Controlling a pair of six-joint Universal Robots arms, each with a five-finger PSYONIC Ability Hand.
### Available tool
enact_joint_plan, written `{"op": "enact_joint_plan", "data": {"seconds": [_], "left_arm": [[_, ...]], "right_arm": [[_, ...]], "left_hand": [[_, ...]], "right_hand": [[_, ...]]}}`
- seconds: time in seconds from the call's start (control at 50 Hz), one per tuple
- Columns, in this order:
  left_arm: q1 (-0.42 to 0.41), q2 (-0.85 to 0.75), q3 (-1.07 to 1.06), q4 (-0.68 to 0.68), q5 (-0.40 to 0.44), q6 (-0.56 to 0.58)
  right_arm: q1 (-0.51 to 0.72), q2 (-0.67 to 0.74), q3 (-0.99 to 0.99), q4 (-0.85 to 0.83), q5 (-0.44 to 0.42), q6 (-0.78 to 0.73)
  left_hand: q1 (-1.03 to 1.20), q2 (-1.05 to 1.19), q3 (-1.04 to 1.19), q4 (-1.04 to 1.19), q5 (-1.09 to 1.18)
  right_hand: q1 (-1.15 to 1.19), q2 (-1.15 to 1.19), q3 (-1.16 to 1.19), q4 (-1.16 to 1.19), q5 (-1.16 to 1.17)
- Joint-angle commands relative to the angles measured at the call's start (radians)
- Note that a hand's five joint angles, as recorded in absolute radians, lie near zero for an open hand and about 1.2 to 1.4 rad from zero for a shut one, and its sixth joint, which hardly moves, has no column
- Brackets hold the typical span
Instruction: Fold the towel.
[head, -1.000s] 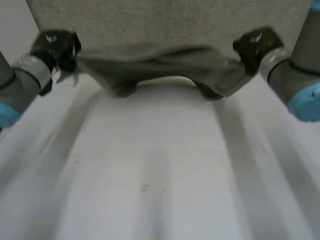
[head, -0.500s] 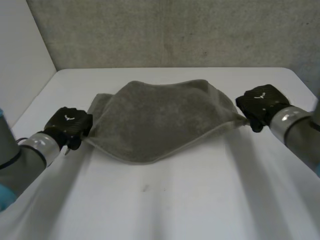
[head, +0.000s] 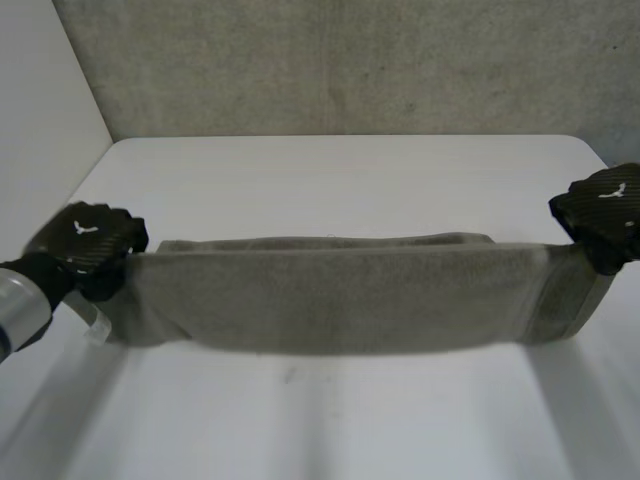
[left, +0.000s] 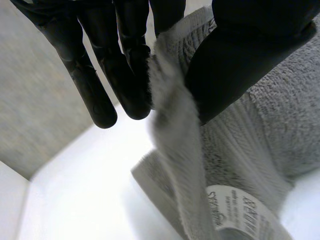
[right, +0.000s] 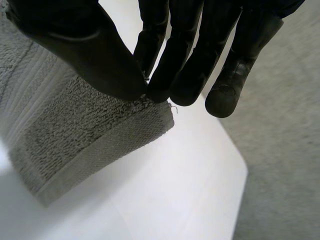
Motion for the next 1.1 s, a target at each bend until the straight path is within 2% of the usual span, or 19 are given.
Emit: {"op": "enact_joint_plan", "data": {"seconds": [0.02, 0.26, 0.46, 0.56, 0.68, 0.78, 1.1], "left_arm": [[-0.059, -0.286, 0.167, -0.007, -0.018, 0.024], [-0.115, -0.489, 0.369, 0.002, -0.067, 0.015], [-0.142, -0.641, 0.559, 0.000, -0.161, 0.018], [-0.156, -0.684, 0.619, 0.000, -0.165, 0.014], [-0.174, -0.725, 0.682, 0.002, -0.177, 0.014], [-0.190, -0.784, 0.760, 0.000, -0.225, 0.014], [-0.207, -0.848, 0.811, 0.002, -0.230, 0.014]], "right_arm": [[0.087, 0.235, -0.120, -0.020, 0.085, 0.010], [0.153, 0.418, -0.209, -0.187, 0.156, 0.036], [0.181, 0.575, -0.350, -0.279, 0.235, 0.047], [0.189, 0.622, -0.401, -0.320, 0.258, 0.053], [0.198, 0.661, -0.447, -0.334, 0.278, 0.053], [0.204, 0.710, -0.511, -0.334, 0.300, 0.053], [0.205, 0.790, -0.588, -0.330, 0.307, 0.045]], "left_hand": [[0.199, 0.178, 0.179, 0.178, 0.197], [0.199, 0.178, 0.179, 0.178, 0.197], [0.199, 0.178, 0.179, 0.178, 0.197], [0.199, 0.178, 0.179, 0.178, 0.197], [0.199, 0.178, 0.179, 0.178, 0.197], [0.199, 0.178, 0.179, 0.178, 0.197], [0.199, 0.178, 0.179, 0.178, 0.197]], "right_hand": [[0.064, 0.050, 0.063, 0.051, 0.044], [0.064, 0.050, 0.063, 0.051, 0.044], [0.064, 0.050, 0.063, 0.051, 0.044], [0.064, 0.050, 0.063, 0.051, 0.044], [0.064, 0.050, 0.063, 0.051, 0.044], [0.064, 0.050, 0.063, 0.051, 0.044], [0.064, 0.050, 0.063, 0.051, 0.044]]}}
